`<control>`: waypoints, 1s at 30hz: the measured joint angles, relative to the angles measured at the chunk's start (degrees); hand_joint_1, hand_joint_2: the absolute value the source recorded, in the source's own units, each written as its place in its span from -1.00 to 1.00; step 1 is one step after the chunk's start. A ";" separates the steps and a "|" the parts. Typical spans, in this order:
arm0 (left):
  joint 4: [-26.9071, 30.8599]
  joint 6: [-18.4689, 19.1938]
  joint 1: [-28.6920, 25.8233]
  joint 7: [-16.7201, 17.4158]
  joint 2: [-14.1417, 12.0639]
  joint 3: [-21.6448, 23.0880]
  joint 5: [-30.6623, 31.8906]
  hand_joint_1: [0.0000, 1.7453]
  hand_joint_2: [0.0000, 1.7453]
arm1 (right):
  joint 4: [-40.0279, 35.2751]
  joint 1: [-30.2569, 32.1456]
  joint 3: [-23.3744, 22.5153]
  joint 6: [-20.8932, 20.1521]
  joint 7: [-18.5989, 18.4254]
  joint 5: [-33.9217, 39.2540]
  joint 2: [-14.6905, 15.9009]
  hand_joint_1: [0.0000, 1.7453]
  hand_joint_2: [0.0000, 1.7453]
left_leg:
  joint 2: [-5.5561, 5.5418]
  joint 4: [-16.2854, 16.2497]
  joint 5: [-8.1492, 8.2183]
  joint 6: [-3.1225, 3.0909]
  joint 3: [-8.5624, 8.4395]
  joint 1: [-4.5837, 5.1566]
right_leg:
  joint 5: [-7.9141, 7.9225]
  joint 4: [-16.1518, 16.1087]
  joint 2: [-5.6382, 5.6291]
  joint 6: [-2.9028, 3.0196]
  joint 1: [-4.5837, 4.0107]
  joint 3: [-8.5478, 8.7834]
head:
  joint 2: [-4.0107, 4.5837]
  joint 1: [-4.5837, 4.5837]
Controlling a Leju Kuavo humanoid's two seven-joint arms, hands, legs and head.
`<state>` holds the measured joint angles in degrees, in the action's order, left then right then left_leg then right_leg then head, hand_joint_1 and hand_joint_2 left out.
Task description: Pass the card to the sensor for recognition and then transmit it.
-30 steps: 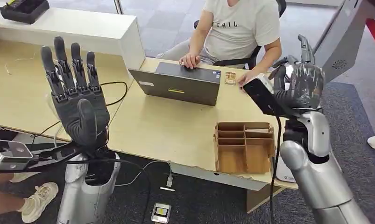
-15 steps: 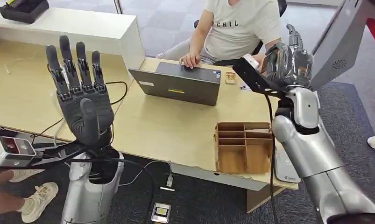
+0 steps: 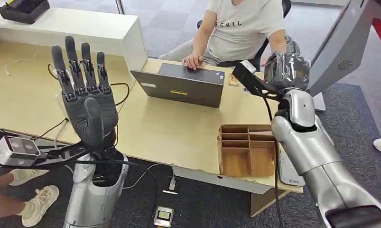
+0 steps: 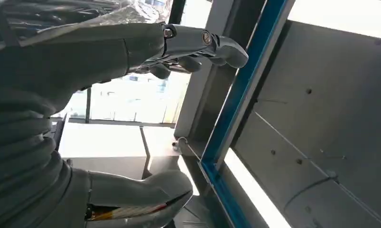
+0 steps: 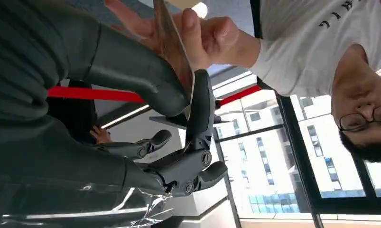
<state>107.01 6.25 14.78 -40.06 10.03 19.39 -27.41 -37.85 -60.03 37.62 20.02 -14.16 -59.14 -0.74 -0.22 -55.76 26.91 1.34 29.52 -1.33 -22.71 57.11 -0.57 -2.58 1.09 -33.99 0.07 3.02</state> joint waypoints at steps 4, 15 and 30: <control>-0.31 -0.07 0.01 0.00 0.00 0.26 -0.11 -1.00 1.00 | 1.68 -0.49 0.48 0.24 0.24 -0.17 -0.42 1.00 1.00 | 0.00 0.00 0.00 0.00 0.00 0.00 | 0.00 0.00 0.00 0.00 0.00 0.00 | 0.00 0.00; -0.35 -0.81 -0.06 0.00 0.00 0.50 -0.17 -1.00 1.00 | 4.89 -1.19 1.40 0.31 0.74 -0.20 -1.55 1.00 1.00 | 0.00 0.00 0.00 0.00 0.00 0.00 | 0.00 0.00 0.00 0.00 0.00 0.00 | 0.00 0.00; -0.33 -1.90 -0.71 0.00 -0.57 0.52 -0.50 -1.00 1.00 | 7.82 -1.12 2.23 0.13 -0.11 -0.90 -1.75 -1.00 1.00 | 0.01 0.00 0.00 0.00 0.00 0.00 | 0.00 0.00 0.00 0.00 0.00 -0.02 | 0.00 -0.02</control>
<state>106.68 4.35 14.07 -40.06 9.46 19.91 -27.91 -30.03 -61.14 39.85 20.15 -14.27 -60.04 -2.49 -0.21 -55.76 26.91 1.34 29.52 -1.33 -22.71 57.11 -0.58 -2.58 1.08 -34.01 0.07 2.99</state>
